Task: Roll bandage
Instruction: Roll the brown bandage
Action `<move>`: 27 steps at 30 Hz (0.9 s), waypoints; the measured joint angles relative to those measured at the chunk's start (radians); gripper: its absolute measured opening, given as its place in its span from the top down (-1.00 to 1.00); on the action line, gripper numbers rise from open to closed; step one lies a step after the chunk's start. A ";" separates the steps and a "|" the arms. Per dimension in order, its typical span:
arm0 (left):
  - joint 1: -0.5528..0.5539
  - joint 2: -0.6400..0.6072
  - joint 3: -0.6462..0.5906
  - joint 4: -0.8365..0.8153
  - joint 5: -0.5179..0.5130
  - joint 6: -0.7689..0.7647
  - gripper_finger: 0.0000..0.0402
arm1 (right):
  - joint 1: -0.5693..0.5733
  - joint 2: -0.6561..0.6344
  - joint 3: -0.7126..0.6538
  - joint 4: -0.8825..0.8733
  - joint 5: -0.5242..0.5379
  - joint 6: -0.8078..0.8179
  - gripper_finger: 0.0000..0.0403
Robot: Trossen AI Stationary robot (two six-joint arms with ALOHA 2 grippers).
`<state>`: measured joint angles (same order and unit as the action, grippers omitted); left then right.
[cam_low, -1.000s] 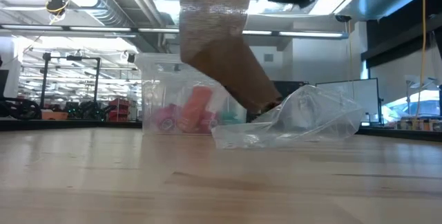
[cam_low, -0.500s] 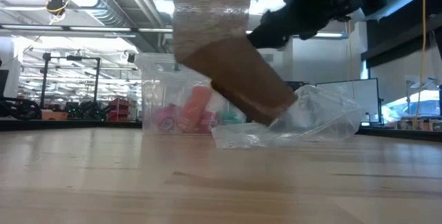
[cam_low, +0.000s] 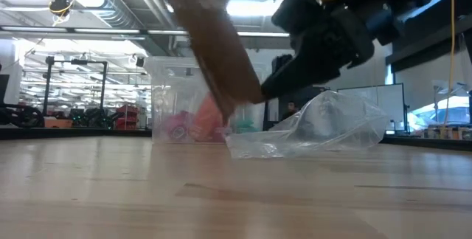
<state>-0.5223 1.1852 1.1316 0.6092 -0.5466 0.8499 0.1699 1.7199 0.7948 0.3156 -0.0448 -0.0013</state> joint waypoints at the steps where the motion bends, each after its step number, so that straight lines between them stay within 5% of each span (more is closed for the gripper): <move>1: -0.001 0.000 0.000 0.011 -0.003 0.016 1.00 | 0.000 0.001 0.000 -0.005 0.000 0.000 -0.34; 10: 0.000 0.001 0.000 -0.029 -0.102 0.016 1.00 | 0.000 -0.023 0.000 -0.105 0.001 -0.002 -0.34; 17: 0.001 0.001 0.000 -0.060 -0.148 -0.019 1.00 | 0.000 -0.189 0.000 -0.231 0.035 -0.027 -0.34; 22: 0.003 0.007 0.000 -0.128 -0.141 -0.081 1.00 | 0.000 -0.241 0.000 -0.072 0.051 -0.016 -0.34; 27: 0.005 0.027 0.000 -0.123 -0.092 -0.093 1.00 | 0.001 -0.154 0.001 0.107 0.011 0.003 -0.34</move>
<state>-0.5171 1.2122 1.1316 0.4859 -0.6383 0.7564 0.1707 1.5655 0.7956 0.4222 -0.0342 0.0014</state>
